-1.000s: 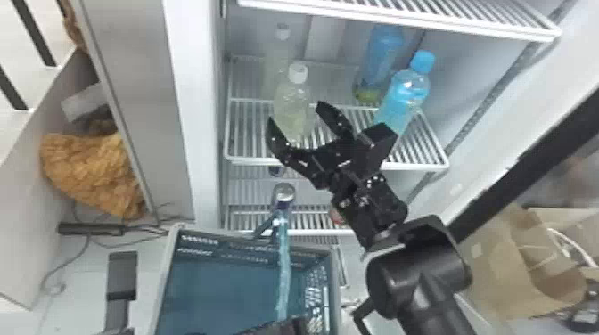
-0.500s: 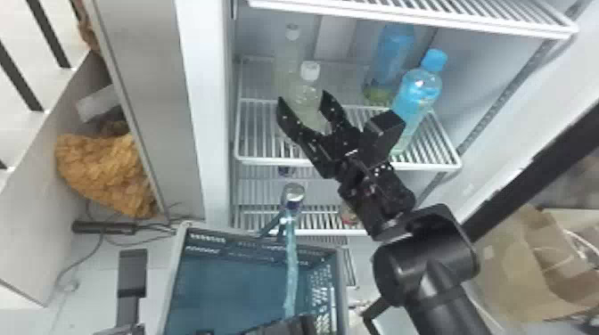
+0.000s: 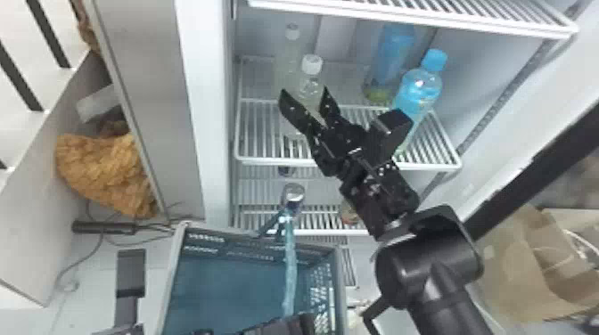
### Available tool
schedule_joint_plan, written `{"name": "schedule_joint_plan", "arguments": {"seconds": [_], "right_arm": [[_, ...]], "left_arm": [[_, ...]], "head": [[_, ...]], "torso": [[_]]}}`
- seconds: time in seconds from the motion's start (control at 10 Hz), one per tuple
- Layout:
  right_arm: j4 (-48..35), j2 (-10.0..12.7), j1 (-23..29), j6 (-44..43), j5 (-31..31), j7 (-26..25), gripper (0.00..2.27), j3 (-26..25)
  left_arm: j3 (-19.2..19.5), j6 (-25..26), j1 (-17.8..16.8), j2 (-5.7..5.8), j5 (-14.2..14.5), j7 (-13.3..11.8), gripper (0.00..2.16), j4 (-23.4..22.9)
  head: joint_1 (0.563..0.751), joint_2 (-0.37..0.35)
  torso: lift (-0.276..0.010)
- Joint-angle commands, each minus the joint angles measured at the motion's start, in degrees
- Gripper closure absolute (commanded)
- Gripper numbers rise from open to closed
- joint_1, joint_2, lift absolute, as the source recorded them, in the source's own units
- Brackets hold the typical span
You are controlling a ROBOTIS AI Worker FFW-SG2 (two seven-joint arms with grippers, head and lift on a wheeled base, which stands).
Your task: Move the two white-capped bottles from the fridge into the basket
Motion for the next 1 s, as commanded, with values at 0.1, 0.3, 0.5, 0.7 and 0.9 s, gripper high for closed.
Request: {"name": "schedule_joint_plan", "arguments": {"seconds": [0.1,0.3,0.5,0.7,0.9], "right_arm": [[-7.70,-0.82,3.60,2.62,-0.94,-0.01,0.91,-0.95],[-16.84,-0.90,9.79,6.27,1.12,-0.36,0.91,-3.92],[-25.70,-0.82,16.40,12.46,1.92,-1.15,0.91,-6.66],[-32.31,-0.20,22.86,15.98,2.14,-1.15,0.91,-9.86],[-37.79,1.21,28.63,18.79,2.26,-1.15,0.91,-13.63]], "left_arm": [[-0.03,-0.18,-0.14,0.00,0.03,-0.04,1.19,-0.08],[-0.03,-0.18,0.00,0.00,0.03,-0.04,1.19,0.06],[-0.03,-0.18,0.00,0.00,0.03,-0.04,1.19,0.06],[-0.15,-0.18,-0.14,0.00,0.03,-0.04,1.19,-0.08],[-0.15,-0.18,-0.14,0.09,0.03,-0.04,1.19,0.06]], "head": [[0.695,-0.179],[0.695,-0.189],[0.695,-0.214],[0.695,-0.255],[0.695,-0.292]], "torso": [[0.000],[0.000],[0.000],[0.000],[0.000]]}}
